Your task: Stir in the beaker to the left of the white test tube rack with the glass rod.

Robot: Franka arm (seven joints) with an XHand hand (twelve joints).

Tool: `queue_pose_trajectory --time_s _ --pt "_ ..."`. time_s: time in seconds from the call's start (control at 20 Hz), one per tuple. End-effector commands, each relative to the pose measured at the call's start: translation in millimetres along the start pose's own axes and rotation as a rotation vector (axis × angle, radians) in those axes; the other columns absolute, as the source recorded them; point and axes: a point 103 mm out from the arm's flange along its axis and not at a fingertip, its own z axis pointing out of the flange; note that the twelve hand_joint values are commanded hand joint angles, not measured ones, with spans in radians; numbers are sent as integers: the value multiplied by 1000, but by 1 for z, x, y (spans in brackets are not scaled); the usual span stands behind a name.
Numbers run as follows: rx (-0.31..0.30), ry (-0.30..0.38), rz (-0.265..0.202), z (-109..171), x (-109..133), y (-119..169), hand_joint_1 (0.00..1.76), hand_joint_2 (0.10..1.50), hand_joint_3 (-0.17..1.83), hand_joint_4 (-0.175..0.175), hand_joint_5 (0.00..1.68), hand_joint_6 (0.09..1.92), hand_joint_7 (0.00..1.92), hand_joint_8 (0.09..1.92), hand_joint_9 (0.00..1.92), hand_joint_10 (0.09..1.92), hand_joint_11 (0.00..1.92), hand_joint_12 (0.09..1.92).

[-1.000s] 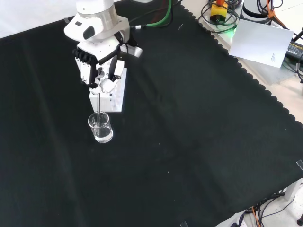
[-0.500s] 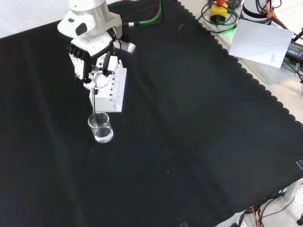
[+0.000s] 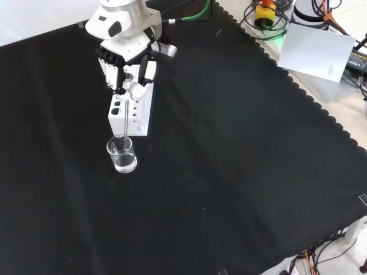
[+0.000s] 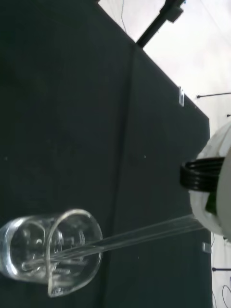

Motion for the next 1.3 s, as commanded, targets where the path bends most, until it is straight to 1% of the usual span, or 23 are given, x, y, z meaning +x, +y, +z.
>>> queue_pose_trajectory --time_s 0.05,0.15,0.25,0.5,0.65,0.85,1.05,1.15,1.3 --pt "7 -3 -42 9 31 16 1304 767 568 -175 1098 652 1189 1070 1628 920 1546 892" --pt "11 2 -48 12 35 26 1304 767 569 -175 1098 652 1189 1070 1628 920 1546 893" --pt "8 10 -49 15 33 34 1304 767 569 -175 1098 652 1189 1071 1628 921 1546 893" --pt "-9 26 -55 11 20 47 1304 767 570 -175 1097 651 1187 1074 1628 921 1546 894" --pt "-19 23 -44 3 9 48 1304 769 568 -175 1096 651 1186 1076 1628 922 1545 895" --pt "-33 8 -11 -7 -11 43 1304 770 567 -175 1096 652 1185 1078 1628 923 1545 896" --pt "-39 2 13 -13 -27 29 1304 771 565 -175 1095 652 1183 1080 1628 923 1545 896" --pt "-41 -1 22 -13 -30 21 1304 771 565 -175 1095 652 1183 1081 1627 924 1545 897" --pt "-38 -3 25 -11 -27 10 1304 771 565 -175 1096 652 1182 1082 1627 924 1545 897"
